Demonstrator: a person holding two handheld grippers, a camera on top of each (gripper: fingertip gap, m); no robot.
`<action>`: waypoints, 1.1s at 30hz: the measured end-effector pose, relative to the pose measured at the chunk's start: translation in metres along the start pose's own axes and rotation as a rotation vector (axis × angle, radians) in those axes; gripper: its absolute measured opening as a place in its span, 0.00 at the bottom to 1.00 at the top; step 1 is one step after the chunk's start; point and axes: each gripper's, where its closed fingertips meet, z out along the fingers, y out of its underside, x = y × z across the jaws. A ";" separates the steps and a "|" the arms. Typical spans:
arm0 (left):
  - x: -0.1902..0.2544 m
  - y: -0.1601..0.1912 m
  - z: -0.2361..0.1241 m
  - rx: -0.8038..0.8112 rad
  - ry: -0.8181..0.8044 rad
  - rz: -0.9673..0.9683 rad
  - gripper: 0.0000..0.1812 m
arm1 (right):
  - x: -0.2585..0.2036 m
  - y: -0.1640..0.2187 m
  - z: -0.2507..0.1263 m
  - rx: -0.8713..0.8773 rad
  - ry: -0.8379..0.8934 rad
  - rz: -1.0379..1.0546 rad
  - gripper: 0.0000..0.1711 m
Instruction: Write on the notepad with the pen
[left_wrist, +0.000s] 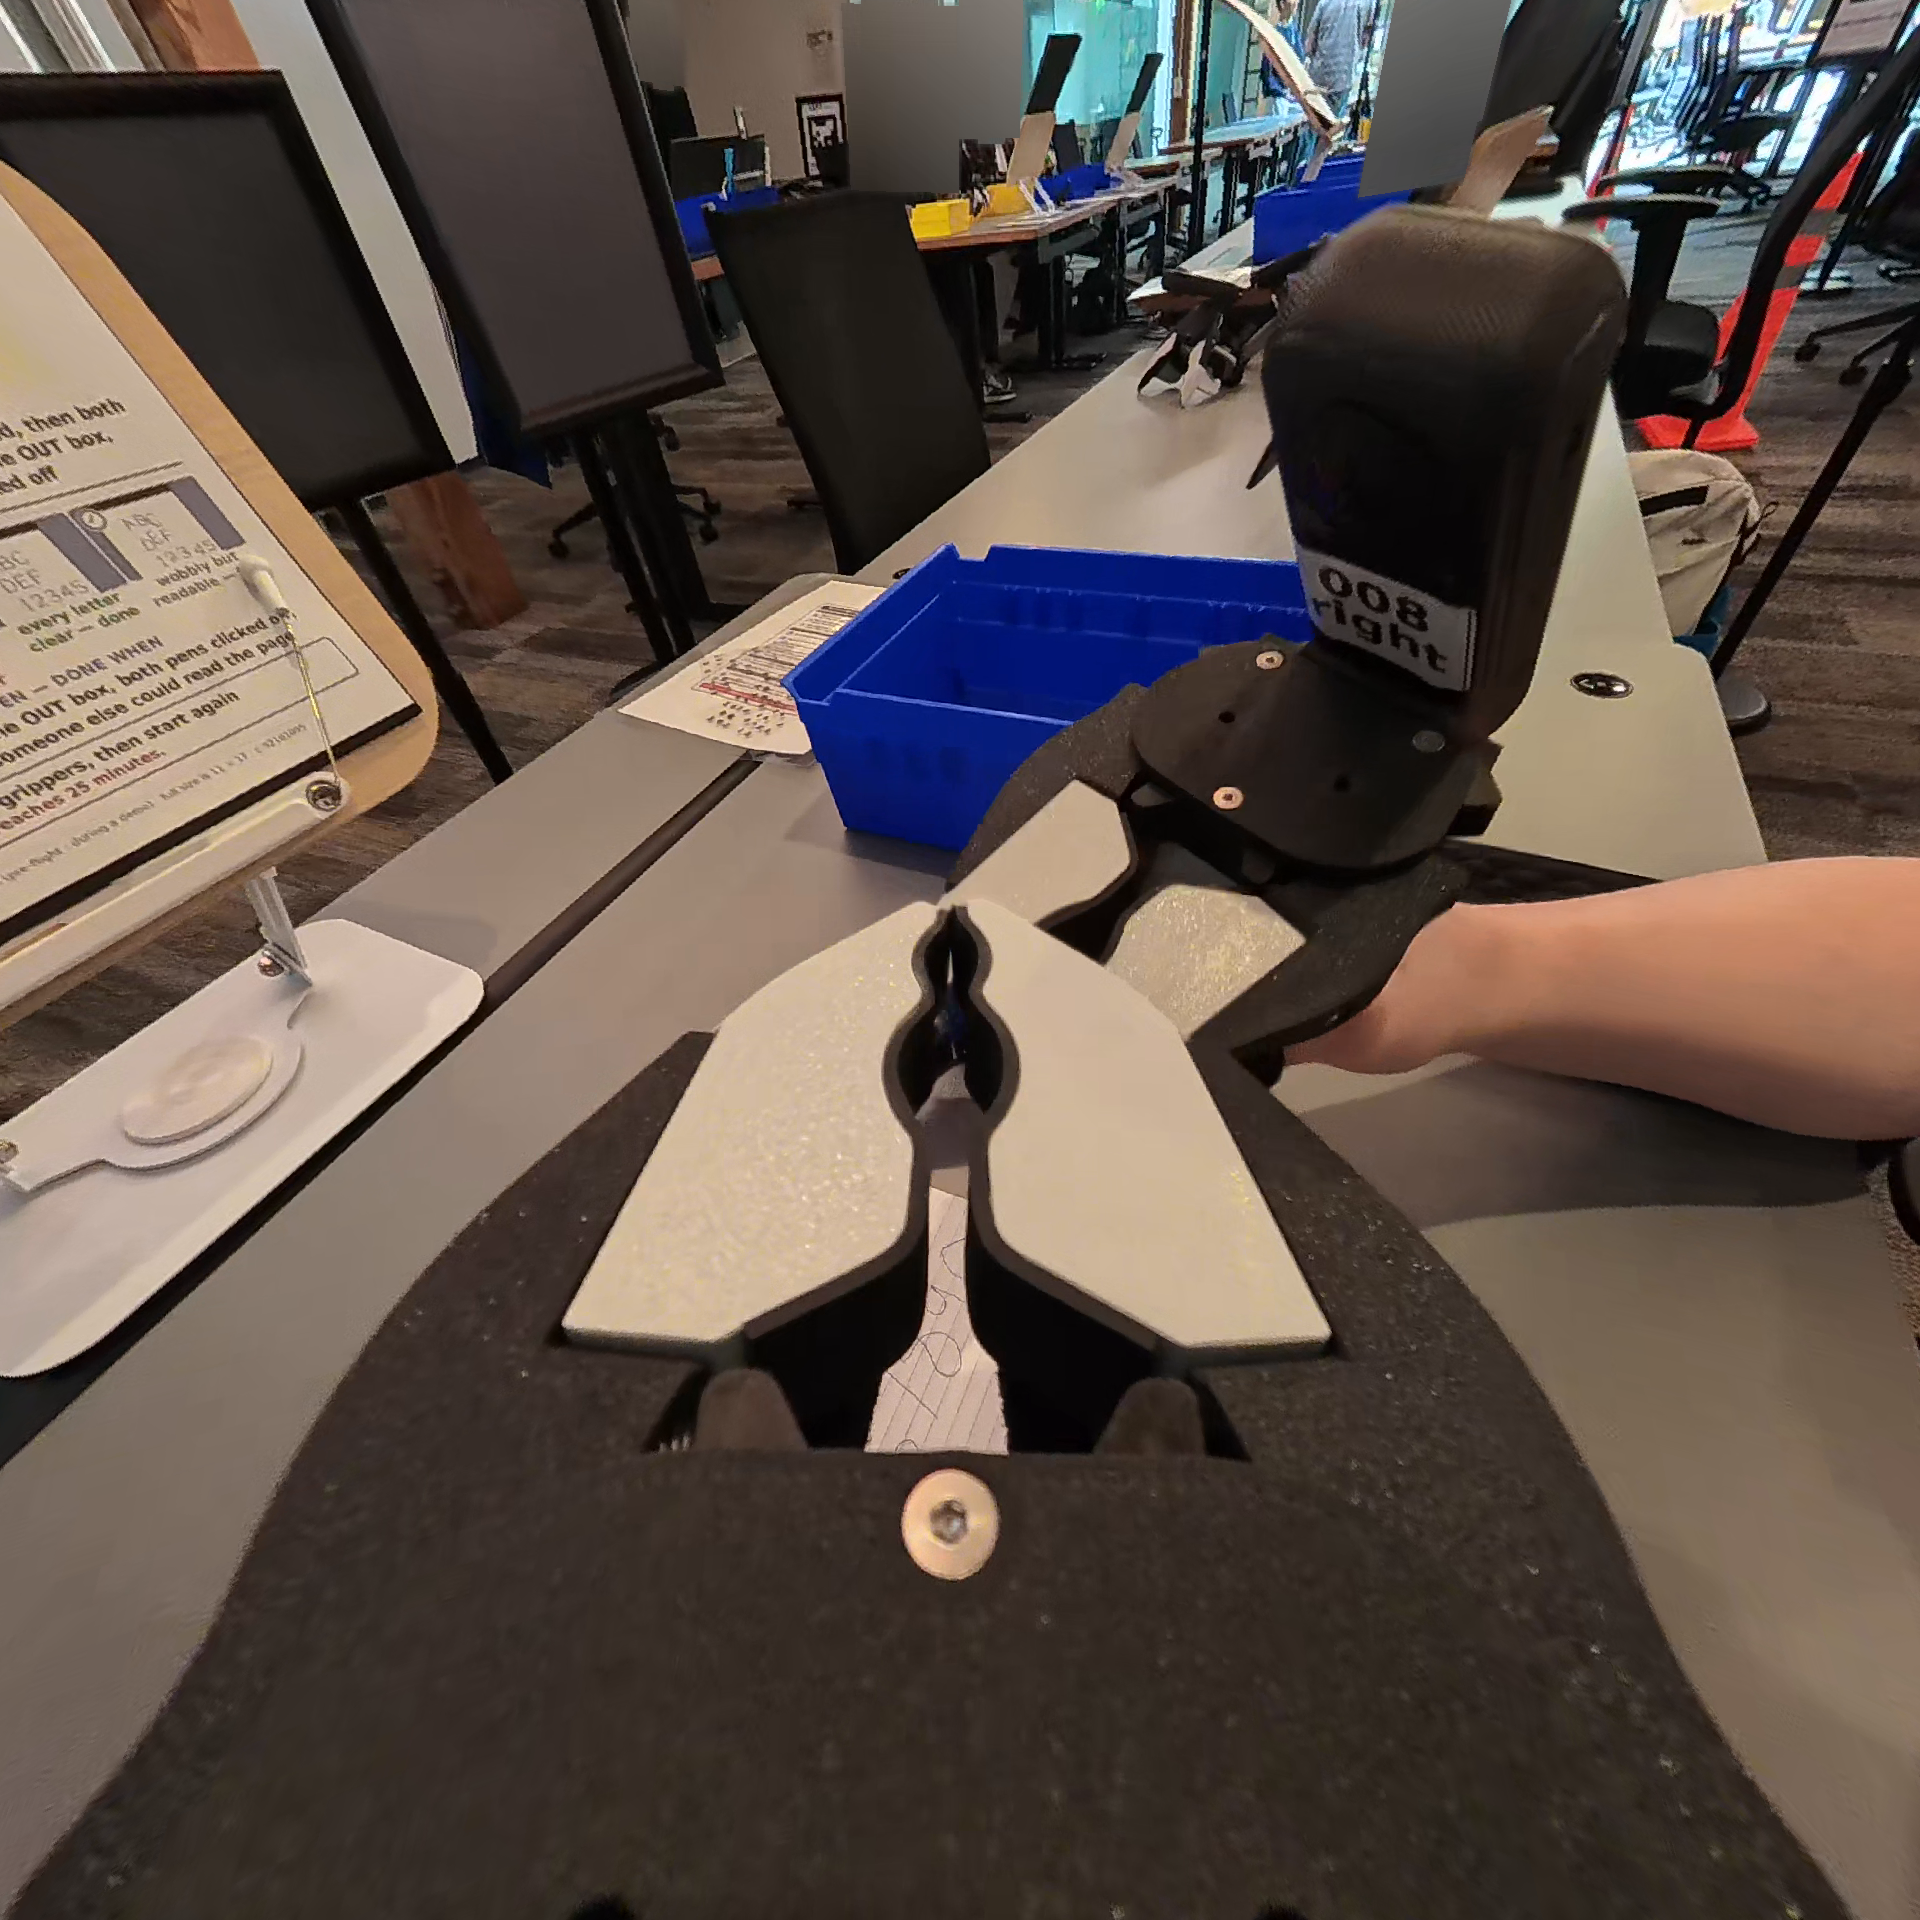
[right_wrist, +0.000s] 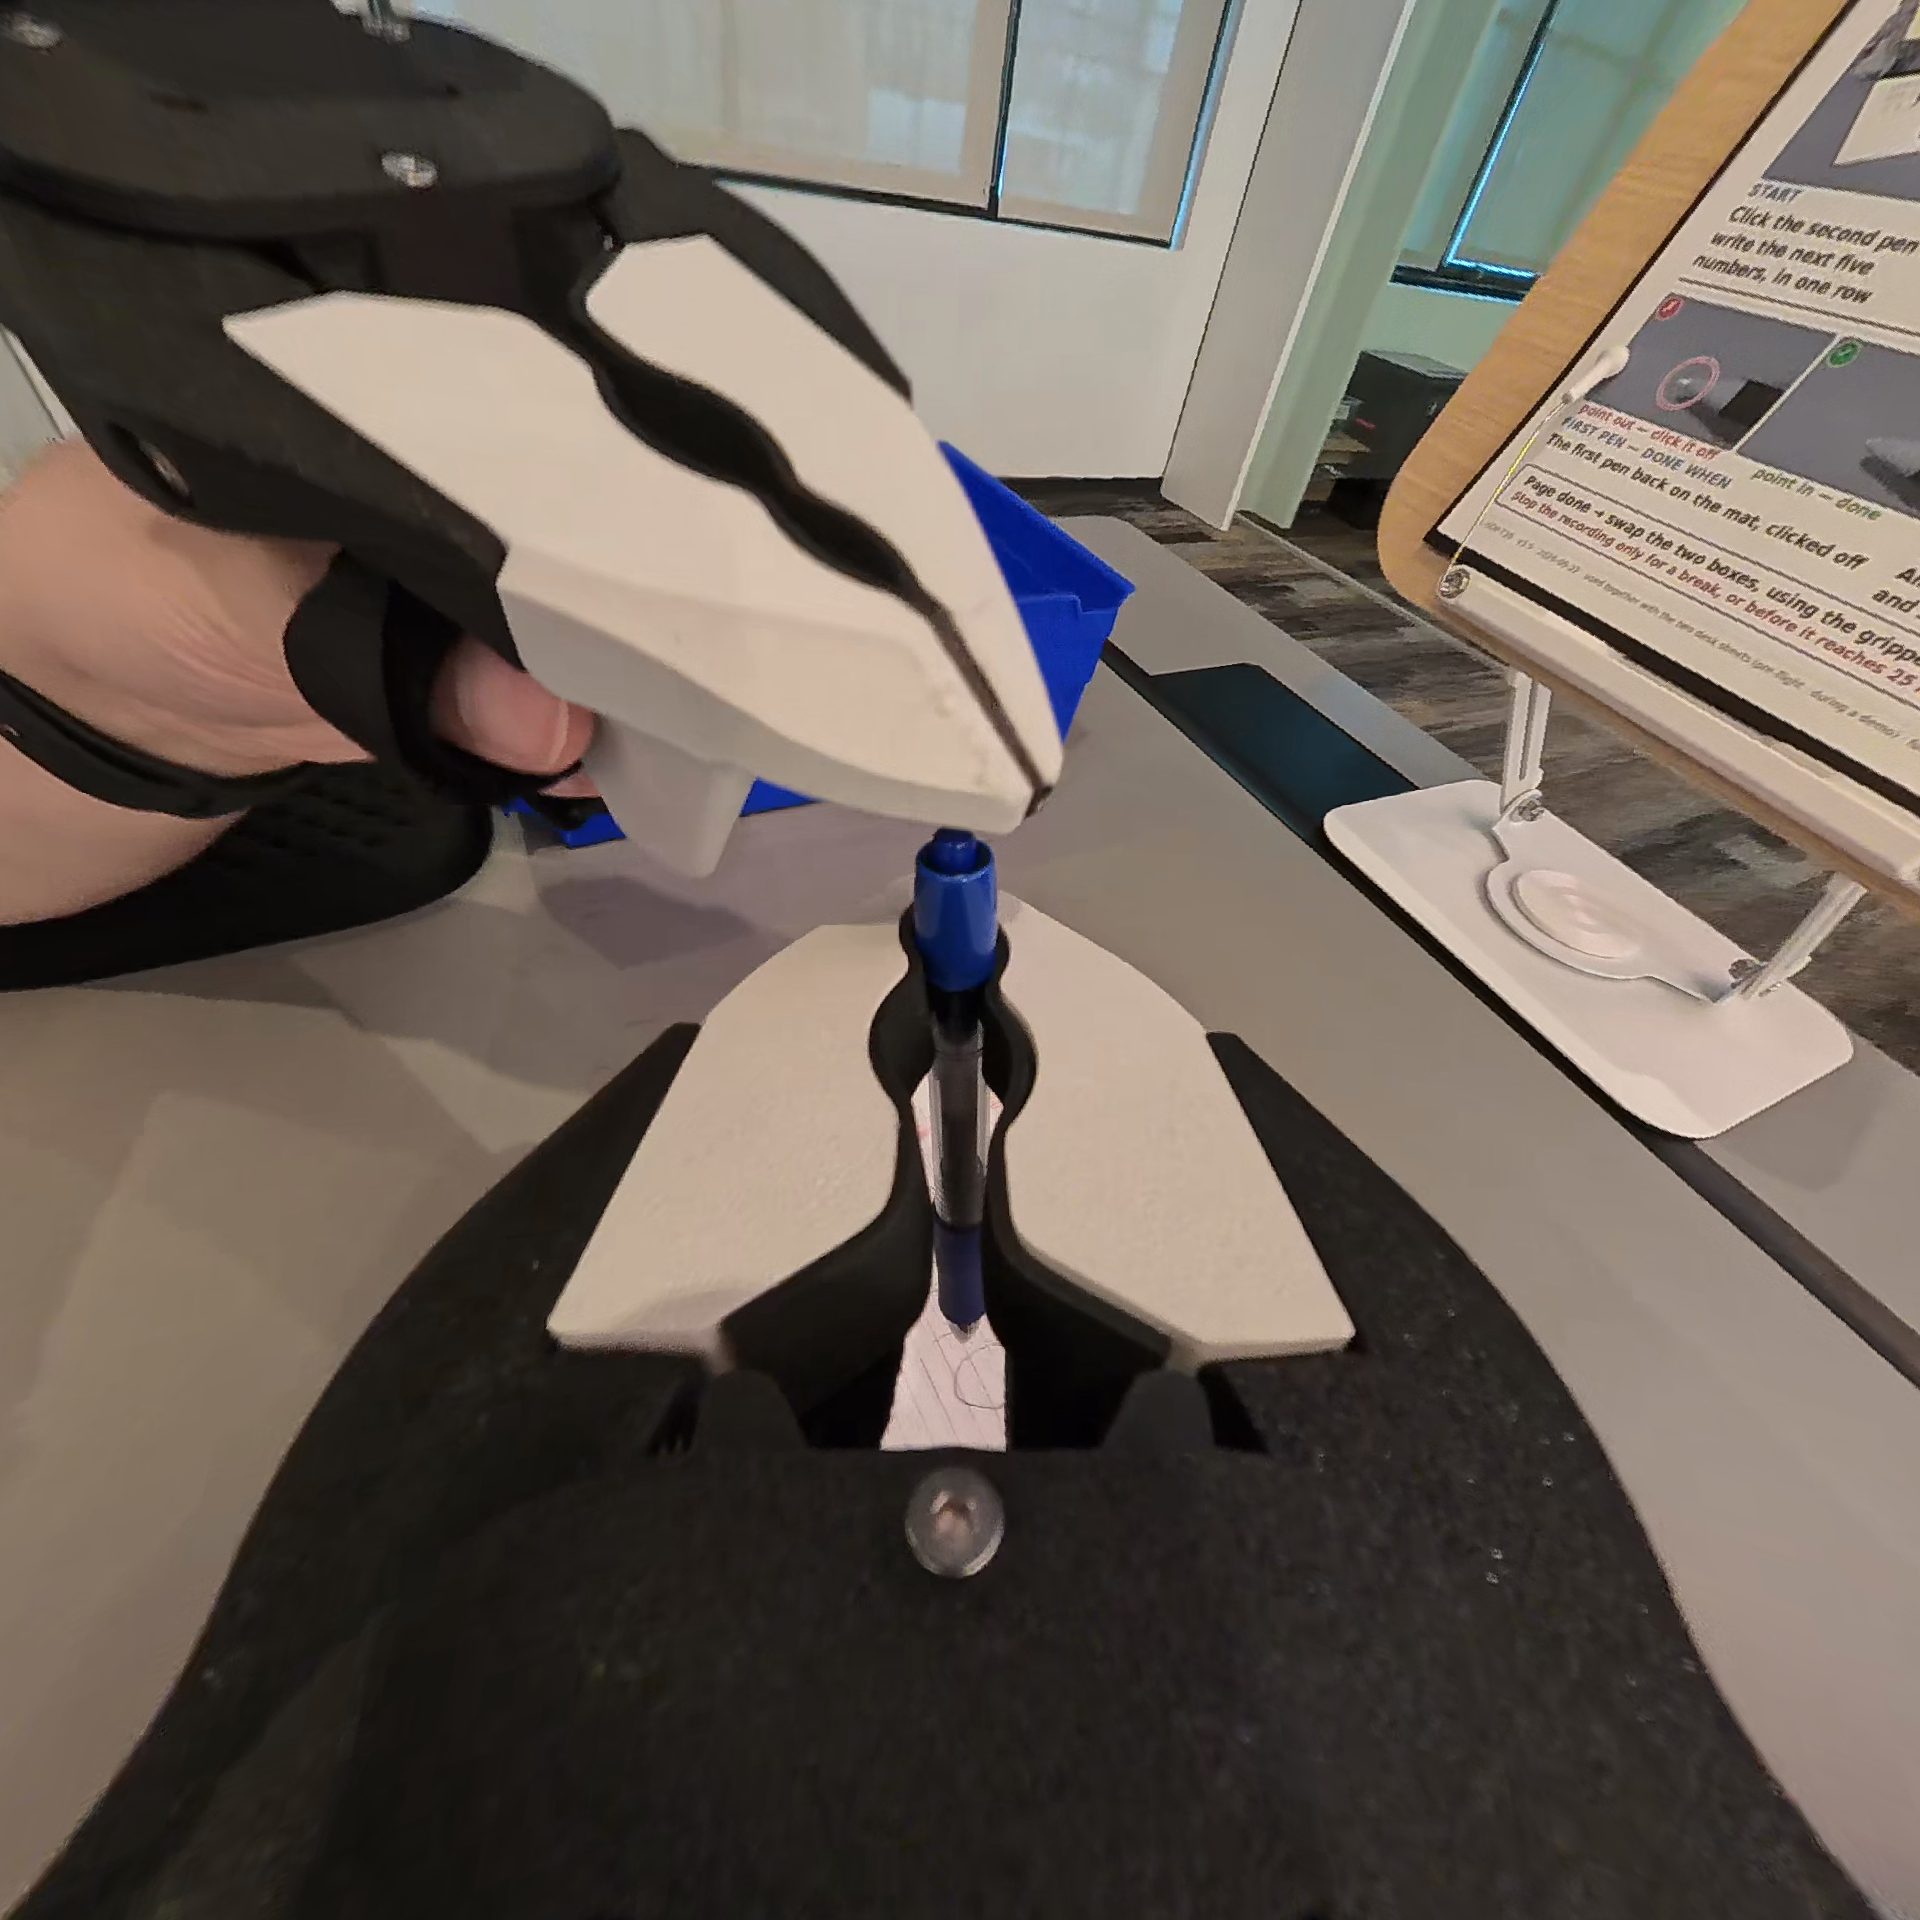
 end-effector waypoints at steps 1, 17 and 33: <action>0.000 0.001 0.001 -0.005 0.001 0.003 0.00 | 0.000 -0.001 -0.001 0.008 -0.008 0.019 0.02; 0.003 0.001 0.002 0.025 0.047 -0.011 0.00 | -0.007 -0.004 -0.002 0.029 -0.114 0.151 0.02; -0.010 -0.043 -0.026 0.293 -0.024 -0.018 0.00 | 0.002 0.000 -0.005 0.000 -0.124 0.186 0.02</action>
